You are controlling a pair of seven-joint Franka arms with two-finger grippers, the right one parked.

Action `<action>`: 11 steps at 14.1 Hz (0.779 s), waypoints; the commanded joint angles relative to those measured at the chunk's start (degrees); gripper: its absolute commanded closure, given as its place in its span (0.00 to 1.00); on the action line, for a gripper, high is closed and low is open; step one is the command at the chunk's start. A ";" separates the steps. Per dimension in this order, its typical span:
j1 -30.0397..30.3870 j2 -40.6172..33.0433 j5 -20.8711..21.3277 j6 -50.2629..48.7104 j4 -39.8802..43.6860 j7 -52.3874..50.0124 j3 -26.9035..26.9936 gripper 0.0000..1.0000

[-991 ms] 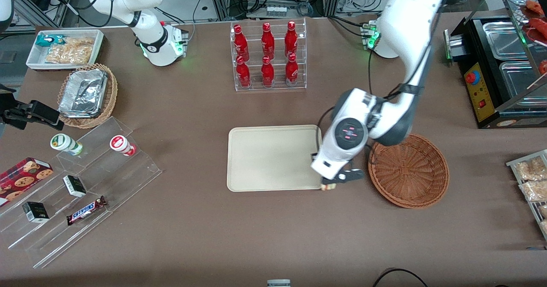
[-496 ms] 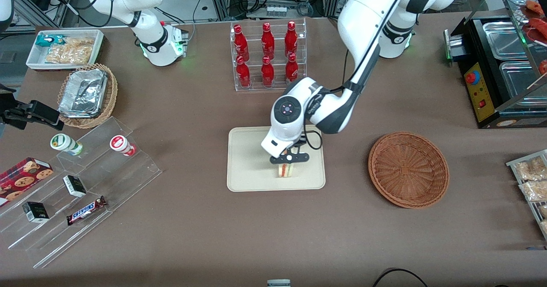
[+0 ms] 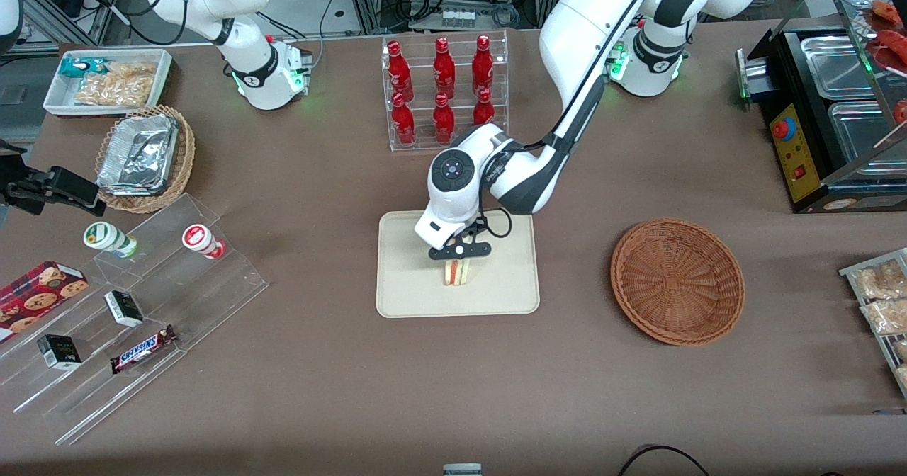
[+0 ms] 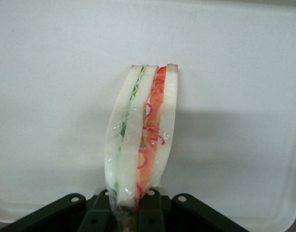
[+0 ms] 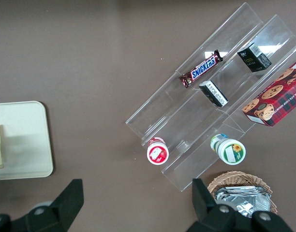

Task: Place sandwich from basket to tray
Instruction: 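Lower the sandwich onto the tray and open the left gripper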

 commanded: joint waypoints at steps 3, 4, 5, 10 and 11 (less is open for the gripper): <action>-1.48 1.55 0.46 0.52 1.95 -3.80 1.03 0.74; -1.31 1.46 0.46 0.52 1.95 -3.11 1.03 0.36; -1.39 1.20 0.46 0.52 2.04 -3.19 1.12 0.01; -1.04 -3.44 1.42 -2.53 2.66 -3.97 2.08 0.00; -1.04 -4.07 2.12 -5.25 3.01 -3.46 3.65 0.00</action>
